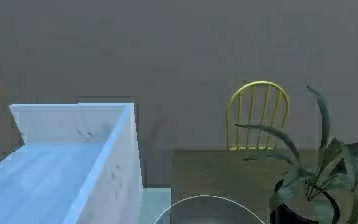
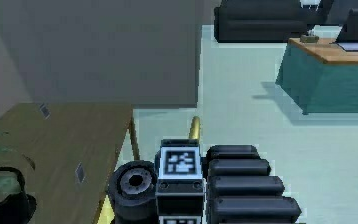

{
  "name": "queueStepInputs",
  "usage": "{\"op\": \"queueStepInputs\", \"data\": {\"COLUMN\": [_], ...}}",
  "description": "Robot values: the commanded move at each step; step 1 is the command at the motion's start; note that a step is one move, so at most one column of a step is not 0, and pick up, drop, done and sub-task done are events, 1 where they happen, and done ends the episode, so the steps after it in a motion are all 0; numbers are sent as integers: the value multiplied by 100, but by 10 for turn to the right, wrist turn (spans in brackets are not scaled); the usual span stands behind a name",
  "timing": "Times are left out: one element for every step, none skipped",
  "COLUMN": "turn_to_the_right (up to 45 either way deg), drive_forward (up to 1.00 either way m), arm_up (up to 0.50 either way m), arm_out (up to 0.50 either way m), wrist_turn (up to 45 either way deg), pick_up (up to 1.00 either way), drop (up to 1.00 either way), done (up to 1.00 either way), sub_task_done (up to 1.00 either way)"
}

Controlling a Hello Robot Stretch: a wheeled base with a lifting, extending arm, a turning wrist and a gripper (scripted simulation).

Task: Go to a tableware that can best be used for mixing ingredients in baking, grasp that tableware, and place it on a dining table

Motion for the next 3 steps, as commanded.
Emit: {"op": "queueStepInputs", "data": {"turn_to_the_right": [450,330,-450], "drive_forward": [0,0,0], "arm_up": [0,0,0], "arm_out": [0,0,0], "wrist_turn": [0,0,0], "pick_up": [0,0,0], "drop": [0,0,0], "done": [0,0,0], "sub_task_done": [0,0,0]}}
